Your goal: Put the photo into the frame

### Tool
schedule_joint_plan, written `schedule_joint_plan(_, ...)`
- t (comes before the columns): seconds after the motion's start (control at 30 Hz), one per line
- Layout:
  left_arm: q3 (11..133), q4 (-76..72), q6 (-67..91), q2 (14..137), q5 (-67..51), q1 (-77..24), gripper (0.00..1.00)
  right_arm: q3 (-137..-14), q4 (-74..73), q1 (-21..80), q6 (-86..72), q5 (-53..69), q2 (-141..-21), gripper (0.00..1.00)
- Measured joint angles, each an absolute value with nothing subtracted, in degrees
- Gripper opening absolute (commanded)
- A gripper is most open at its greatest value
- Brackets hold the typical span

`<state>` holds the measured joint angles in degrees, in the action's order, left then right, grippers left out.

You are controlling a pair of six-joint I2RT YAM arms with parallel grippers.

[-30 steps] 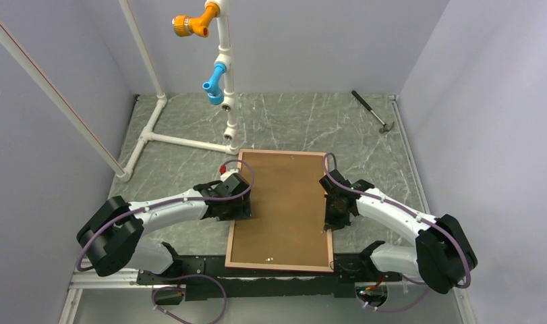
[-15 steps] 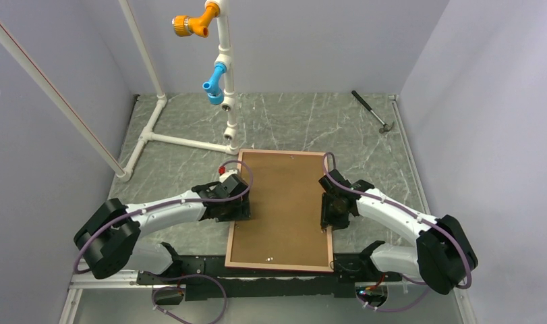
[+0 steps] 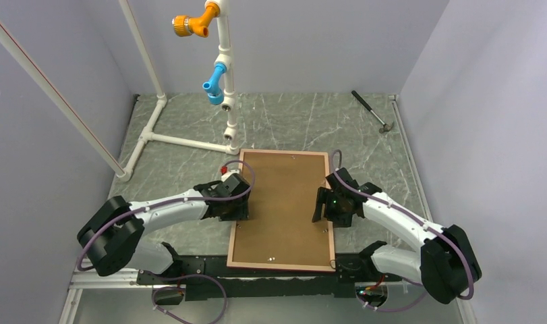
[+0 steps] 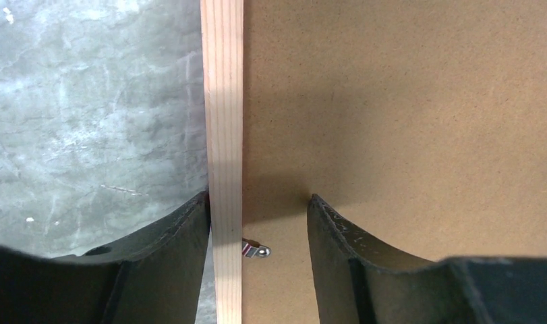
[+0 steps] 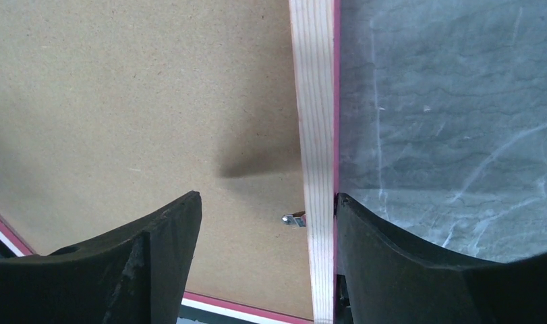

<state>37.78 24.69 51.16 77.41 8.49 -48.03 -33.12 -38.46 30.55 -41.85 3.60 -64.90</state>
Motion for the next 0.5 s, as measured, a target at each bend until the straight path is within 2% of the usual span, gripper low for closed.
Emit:
schedule_joint_plan(0.27, 45.08, 25.23, 47.68, 85.08, 8.43, -48.36, 0.56, -30.17, -39.35, 23.27, -41.56, 7.05, -59.46, 0.74)
schedule_joint_plan(0.5, 58.98, 29.63, 41.76, 96.82, 10.39, -48.47, 0.57, -28.93, -41.23, 19.73, -40.23, 7.35, -57.08, 0.74)
